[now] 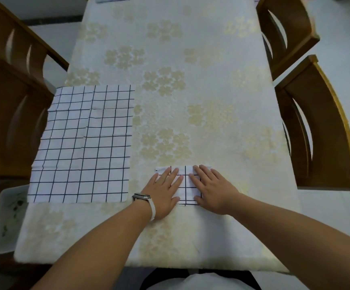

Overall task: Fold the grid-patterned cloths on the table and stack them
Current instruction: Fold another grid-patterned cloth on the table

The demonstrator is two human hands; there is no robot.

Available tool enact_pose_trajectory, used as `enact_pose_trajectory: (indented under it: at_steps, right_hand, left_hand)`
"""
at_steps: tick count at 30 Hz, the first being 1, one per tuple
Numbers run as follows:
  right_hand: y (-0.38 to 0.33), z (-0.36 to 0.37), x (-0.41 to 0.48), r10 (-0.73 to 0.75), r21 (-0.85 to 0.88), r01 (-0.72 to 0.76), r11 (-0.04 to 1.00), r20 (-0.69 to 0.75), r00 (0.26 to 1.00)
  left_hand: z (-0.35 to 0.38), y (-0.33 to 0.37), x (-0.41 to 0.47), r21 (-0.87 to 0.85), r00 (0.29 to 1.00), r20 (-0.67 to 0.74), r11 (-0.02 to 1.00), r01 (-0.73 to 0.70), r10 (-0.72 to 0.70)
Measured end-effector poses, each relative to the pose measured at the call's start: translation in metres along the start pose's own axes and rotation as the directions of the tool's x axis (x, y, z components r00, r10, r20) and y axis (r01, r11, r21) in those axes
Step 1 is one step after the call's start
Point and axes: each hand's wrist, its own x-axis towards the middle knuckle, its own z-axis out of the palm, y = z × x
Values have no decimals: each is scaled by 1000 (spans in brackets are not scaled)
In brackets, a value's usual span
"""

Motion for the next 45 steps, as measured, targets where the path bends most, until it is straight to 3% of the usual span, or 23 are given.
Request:
enact_pose_trajectory:
  at_steps: [4,10,14,20,30,32,35,37,40,45]
  right_hand:
    - [-3,-12,3,12,2,-12,1000,53,999]
    - [0,-32,4,54,65,-53,996,-16,998]
    - [17,-37,8,159,118,-153,981,-41,986]
    - [28,-34,15,164,157,-160,975,-11,986]
    - [35,-25,-2,287,394,-260,882,-10,958]
    - [33,-23,-15,320,440,-297,848,23,947]
    - [30,-19,-32,366,489,-372,789,112,924]
    - [28,-18,-41,363,489,-412,769,196,911]
    - [25,-17,-51,326,444,-422,791,279,903]
    - [21,-18,-42,388,509,-406,759,148,910]
  left_hand:
    - [-10,6,0,-10,1000,-6,1000,11,-11]
    - [-25,26,-14,-154,994,-82,987,55,-68]
    - [-14,52,-18,-247,966,-240,969,32,-92]
    - [-14,97,3,-413,897,-339,902,128,-283]
    - [-3,102,-1,-435,866,-267,855,283,-423]
    - [1,101,-6,-484,817,-232,791,373,-528]
    - [2,99,-11,-625,688,-108,587,515,-718]
    - [-1,98,-10,-725,609,-11,426,541,-793]
    - [-9,100,-6,-815,560,100,255,520,-822]
    - [-15,104,1,-885,464,274,-32,464,-843]
